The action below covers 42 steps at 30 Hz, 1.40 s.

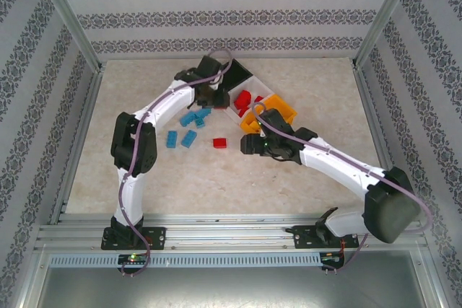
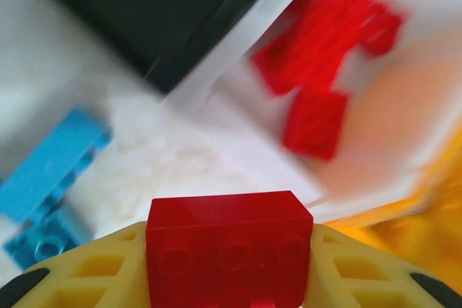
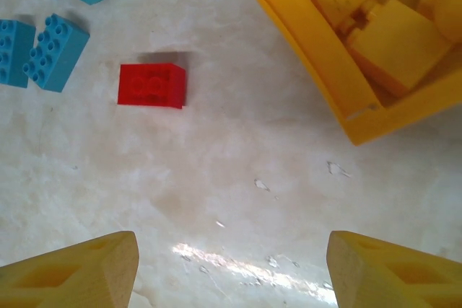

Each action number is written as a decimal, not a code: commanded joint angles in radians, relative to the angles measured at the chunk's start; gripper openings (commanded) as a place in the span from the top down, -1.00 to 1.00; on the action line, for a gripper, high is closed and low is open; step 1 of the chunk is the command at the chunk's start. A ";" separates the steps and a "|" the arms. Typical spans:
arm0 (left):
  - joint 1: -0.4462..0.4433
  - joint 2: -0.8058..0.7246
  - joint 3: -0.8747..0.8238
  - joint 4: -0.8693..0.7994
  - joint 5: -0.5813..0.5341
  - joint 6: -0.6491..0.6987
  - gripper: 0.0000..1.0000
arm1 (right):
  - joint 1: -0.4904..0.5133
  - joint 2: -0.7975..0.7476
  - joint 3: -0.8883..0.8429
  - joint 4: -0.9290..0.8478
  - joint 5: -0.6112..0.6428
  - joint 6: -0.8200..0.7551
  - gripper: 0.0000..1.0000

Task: Sort the legos into containers by color

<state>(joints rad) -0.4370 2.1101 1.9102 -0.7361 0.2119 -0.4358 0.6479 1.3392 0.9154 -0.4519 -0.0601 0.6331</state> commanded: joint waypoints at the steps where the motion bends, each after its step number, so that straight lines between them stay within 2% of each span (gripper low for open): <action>1: 0.005 0.110 0.164 -0.032 0.059 -0.055 0.13 | -0.019 -0.044 -0.044 -0.005 0.033 0.025 -0.40; 4: 0.004 0.250 0.376 -0.068 0.104 -0.083 0.05 | -0.023 -0.077 -0.055 -0.019 0.037 0.023 -0.41; 7: -0.007 0.399 0.619 -0.158 0.150 -0.096 -0.16 | -0.022 -0.097 -0.057 -0.028 0.048 0.016 -0.41; 8: -0.011 0.434 0.684 -0.188 0.162 -0.094 -0.17 | -0.022 -0.100 -0.059 -0.027 0.049 0.017 -0.41; 11: -0.016 0.434 0.695 -0.202 0.174 -0.094 -0.23 | -0.020 -0.085 -0.057 -0.024 0.045 0.012 -0.42; 17: -0.010 0.220 0.421 -0.146 0.113 -0.037 -0.35 | 0.021 0.048 0.026 -0.029 0.013 -0.013 -0.44; 22: 0.031 -0.090 0.038 -0.085 -0.057 0.028 -0.42 | 0.069 0.268 0.199 -0.080 0.003 -0.047 -0.49; 28: 0.119 -0.380 -0.386 -0.061 -0.153 0.055 -0.54 | 0.102 0.501 0.382 -0.105 -0.015 -0.072 -0.57; 34: 0.200 -0.514 -0.628 -0.048 -0.165 0.072 -0.59 | 0.117 0.652 0.535 -0.149 -0.010 -0.090 -0.58; 42: 0.252 -0.526 -0.711 -0.040 -0.160 0.108 -0.60 | 0.119 0.800 0.684 -0.206 0.024 -0.111 -0.53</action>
<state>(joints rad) -0.1978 1.6089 1.2034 -0.7956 0.0692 -0.3679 0.7574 2.0930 1.5478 -0.6037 -0.0643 0.5446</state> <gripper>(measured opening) 0.799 0.771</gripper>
